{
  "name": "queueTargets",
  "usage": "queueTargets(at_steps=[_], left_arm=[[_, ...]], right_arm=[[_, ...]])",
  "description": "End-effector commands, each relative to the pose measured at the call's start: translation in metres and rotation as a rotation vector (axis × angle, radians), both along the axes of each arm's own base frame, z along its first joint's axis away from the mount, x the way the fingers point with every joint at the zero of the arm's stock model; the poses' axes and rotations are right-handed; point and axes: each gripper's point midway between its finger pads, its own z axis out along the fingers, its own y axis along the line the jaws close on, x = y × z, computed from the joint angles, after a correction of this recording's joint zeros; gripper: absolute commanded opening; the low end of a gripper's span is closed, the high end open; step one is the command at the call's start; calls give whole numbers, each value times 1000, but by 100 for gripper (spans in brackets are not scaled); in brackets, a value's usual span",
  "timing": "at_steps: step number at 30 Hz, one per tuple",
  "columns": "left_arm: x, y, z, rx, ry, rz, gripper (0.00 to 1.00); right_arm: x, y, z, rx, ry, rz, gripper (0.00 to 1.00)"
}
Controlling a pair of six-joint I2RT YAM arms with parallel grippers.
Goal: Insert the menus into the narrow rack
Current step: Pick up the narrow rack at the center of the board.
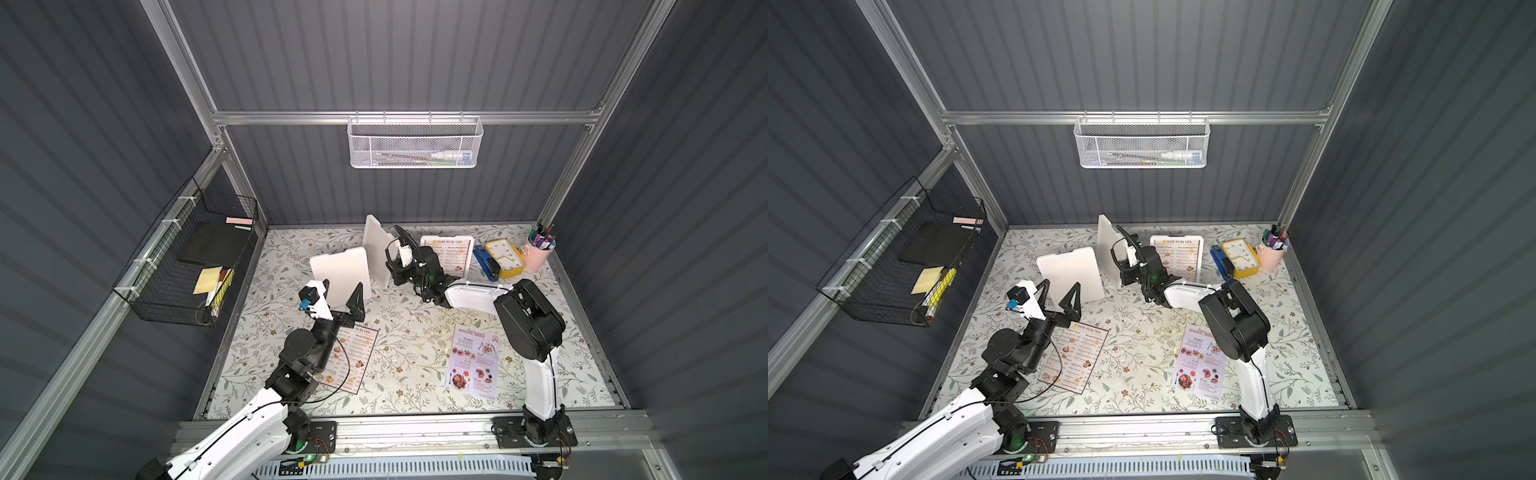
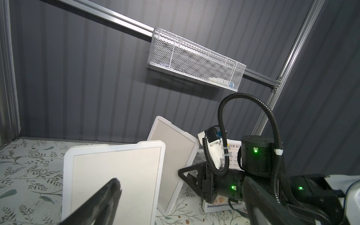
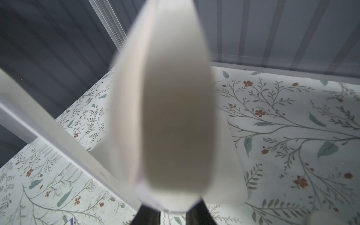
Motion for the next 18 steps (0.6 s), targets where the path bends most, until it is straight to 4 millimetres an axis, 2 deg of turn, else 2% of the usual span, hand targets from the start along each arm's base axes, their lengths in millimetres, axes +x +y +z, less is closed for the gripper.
queueTargets(at_steps=[1, 13, 18], left_arm=[[-1, 2, 16, -30, -33, 4, 99], [0, 1, 14, -26, -29, 3, 99], [-2, 2, 15, -29, -35, -1, 99]], right_arm=[[-2, 0, 19, 23, -38, 12, 19], [-11, -2, 43, 25, -77, 25, 11], [-15, -3, 70, 46, -109, 29, 8]])
